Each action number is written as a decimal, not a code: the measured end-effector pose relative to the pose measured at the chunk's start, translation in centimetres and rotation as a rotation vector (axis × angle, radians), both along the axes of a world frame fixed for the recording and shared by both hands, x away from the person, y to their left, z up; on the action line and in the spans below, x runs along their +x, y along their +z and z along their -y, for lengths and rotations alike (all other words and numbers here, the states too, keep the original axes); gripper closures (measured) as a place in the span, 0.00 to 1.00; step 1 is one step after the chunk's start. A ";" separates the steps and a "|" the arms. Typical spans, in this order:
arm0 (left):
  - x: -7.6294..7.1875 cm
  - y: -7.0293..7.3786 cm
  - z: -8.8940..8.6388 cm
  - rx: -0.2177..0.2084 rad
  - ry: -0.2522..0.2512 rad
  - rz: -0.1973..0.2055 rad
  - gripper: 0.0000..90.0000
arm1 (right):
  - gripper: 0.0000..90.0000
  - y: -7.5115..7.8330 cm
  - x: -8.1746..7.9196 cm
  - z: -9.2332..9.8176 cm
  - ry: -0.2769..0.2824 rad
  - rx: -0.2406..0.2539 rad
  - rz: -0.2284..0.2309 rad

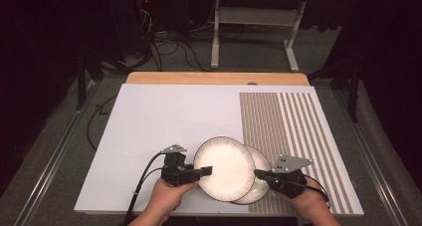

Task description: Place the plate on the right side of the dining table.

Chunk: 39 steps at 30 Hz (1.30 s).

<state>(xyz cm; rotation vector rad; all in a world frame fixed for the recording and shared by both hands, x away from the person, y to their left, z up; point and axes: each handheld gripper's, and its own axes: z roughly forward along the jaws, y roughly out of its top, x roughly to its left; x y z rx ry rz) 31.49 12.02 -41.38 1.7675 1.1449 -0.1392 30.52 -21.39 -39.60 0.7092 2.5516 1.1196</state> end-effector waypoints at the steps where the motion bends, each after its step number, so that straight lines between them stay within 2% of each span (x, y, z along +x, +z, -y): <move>1: 0.0 0.0 0.0 0.000 0.000 0.000 0.70 | 1.00 0.0 0.0 0.0 0.000 0.000 0.000; 9: 0.1 -0.2 -0.5 -0.054 0.013 -0.018 0.74 | 1.00 0.2 -0.1 0.2 -0.003 0.030 0.016; 13: 0.1 -0.1 -0.6 -0.068 0.020 -0.008 0.75 | 1.00 0.5 0.0 0.4 -0.014 0.047 0.031; 16: 0.0 -0.1 -0.7 -0.071 0.022 0.001 0.77 | 1.00 0.8 0.0 1.0 -0.036 0.081 0.044; 19: 0.0 0.0 -0.7 -0.078 0.026 0.014 0.77 | 0.99 1.1 0.1 1.3 -0.054 0.097 0.049; 20: 0.0 0.1 -0.8 -0.078 0.028 0.021 0.78 | 0.98 1.3 0.1 1.6 -0.081 0.111 0.056; 25: -0.1 0.4 -1.0 -0.087 0.045 0.051 0.81 | 0.95 1.5 0.2 2.3 -0.111 0.134 0.071; 30: -0.3 0.8 -1.4 -0.094 0.077 0.094 0.84 | 0.91 1.9 0.2 2.9 -0.152 0.155 0.085; 32: -0.3 0.9 -1.6 -0.103 0.076 0.108 0.85 | 0.86 2.1 0.2 3.3 -0.175 0.169 0.091; 39: -0.5 1.4 -1.5 -0.095 0.068 0.155 0.86 | 0.76 2.3 0.2 3.8 -0.195 0.176 0.113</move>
